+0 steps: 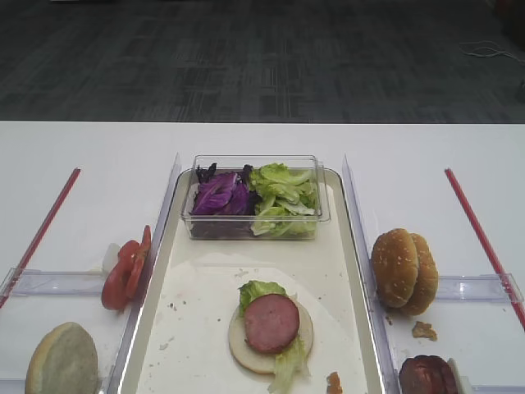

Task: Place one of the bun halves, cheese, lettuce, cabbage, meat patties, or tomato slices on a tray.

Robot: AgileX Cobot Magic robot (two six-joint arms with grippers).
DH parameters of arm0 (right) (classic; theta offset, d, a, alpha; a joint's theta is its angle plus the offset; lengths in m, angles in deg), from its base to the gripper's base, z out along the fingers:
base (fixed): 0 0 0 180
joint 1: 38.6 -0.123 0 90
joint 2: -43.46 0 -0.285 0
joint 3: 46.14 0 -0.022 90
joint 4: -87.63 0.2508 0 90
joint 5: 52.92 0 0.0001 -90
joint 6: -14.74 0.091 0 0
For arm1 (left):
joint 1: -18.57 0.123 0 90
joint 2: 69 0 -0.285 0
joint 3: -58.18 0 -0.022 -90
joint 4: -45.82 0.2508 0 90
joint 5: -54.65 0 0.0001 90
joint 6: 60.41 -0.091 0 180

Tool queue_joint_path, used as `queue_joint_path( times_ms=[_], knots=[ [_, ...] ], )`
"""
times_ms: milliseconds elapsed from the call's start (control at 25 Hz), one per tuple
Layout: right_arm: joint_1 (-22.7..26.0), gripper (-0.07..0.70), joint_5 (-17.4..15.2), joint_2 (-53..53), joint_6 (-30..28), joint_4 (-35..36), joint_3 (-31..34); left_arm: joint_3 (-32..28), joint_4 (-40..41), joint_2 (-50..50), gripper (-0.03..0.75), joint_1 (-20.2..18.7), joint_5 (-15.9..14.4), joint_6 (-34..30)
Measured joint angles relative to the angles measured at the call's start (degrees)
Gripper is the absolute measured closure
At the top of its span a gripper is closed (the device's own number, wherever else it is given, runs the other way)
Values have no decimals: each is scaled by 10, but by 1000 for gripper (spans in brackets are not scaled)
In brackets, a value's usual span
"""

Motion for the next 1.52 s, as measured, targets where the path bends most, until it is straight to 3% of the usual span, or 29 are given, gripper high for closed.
queue_joint_path(
  times_ms=[240, 560, 1520],
  knots=[
    [0, 265, 1, 0, 2, -12, 3, 0, 0, 0, 419, 0, 0, 0],
    [0, 273, 1, 0, 49, -29, 3, 0, 0, 0, 419, 0, 0, 0],
    [0, 325, 1, 0, 52, -29, 3, 0, 0, 0, 419, 0, 0, 0]
  ],
)
